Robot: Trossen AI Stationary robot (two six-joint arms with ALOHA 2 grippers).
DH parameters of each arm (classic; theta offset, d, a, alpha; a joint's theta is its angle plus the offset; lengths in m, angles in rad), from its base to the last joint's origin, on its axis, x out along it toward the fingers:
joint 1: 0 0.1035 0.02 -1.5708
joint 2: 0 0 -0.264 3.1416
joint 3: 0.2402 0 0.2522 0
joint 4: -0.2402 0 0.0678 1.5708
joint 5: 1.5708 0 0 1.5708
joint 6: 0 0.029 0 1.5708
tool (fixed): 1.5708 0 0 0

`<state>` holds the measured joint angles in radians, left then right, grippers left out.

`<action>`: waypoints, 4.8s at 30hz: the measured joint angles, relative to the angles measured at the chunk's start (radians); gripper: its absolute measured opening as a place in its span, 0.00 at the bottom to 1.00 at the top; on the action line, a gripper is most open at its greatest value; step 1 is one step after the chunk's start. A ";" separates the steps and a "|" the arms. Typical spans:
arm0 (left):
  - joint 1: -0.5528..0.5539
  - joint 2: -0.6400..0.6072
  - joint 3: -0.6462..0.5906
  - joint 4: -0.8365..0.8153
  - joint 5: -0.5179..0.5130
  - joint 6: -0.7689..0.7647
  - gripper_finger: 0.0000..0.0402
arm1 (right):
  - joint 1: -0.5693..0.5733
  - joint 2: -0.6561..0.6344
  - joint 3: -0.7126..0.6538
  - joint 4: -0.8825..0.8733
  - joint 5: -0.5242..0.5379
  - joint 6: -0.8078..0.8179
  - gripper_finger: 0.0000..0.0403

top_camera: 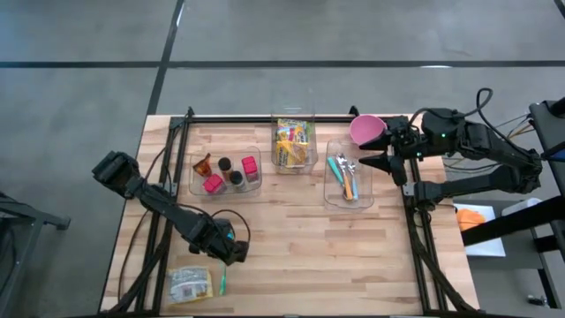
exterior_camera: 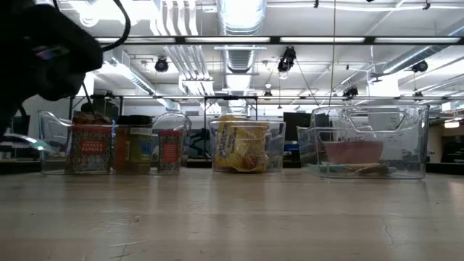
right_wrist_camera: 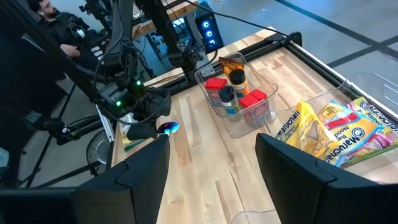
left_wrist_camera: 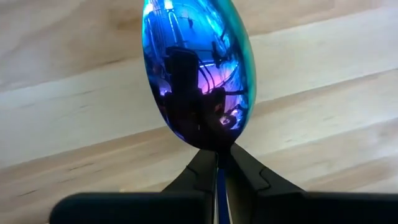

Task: Pick & Place Food Item
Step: Put the violet spoon into the right transparent bin

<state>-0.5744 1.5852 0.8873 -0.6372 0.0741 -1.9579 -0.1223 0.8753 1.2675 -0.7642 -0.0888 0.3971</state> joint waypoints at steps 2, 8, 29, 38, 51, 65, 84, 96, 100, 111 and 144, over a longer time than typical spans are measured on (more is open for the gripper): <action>0.011 0.000 0.016 0.001 -0.026 0.015 0.04 | 0.000 0.000 0.000 0.000 0.000 0.006 0.58; 0.084 0.000 0.105 0.005 -0.124 0.134 0.04 | 0.000 0.006 -0.001 0.000 0.002 0.055 0.58; 0.507 0.000 0.449 0.055 -0.269 0.924 0.04 | 0.000 0.088 -0.014 0.048 -0.040 0.150 0.58; 0.545 0.000 0.451 0.208 -0.258 1.032 0.04 | 0.022 0.088 -0.042 0.139 -0.041 0.169 0.58; 0.594 0.001 0.463 0.351 -0.247 1.115 0.04 | 0.094 0.169 -0.180 0.377 -0.032 0.235 0.58; 0.627 0.001 0.489 0.427 -0.243 1.121 0.04 | 0.101 0.288 -0.248 0.507 0.015 0.357 0.58; 0.626 0.001 0.489 0.428 -0.176 1.121 0.04 | 0.103 0.464 -0.124 0.423 0.047 0.252 0.57; 0.626 0.001 0.489 0.427 -0.125 1.125 0.04 | 0.103 0.460 -0.126 0.437 0.042 0.221 0.21; 0.626 0.001 0.489 0.427 -0.111 1.126 0.04 | 0.103 0.460 -0.126 0.442 0.032 0.212 0.07; 0.625 0.000 0.488 0.421 -0.103 1.109 0.09 | 0.101 0.460 -0.127 0.423 0.011 0.216 0.02; 0.619 -0.135 0.488 0.271 -0.062 1.118 0.64 | -0.036 0.230 -0.127 0.035 0.066 0.175 0.02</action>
<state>0.0444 1.4502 1.3754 -0.3663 0.0124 -0.8401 -0.1583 1.1054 1.1404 -0.7294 -0.0231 0.5721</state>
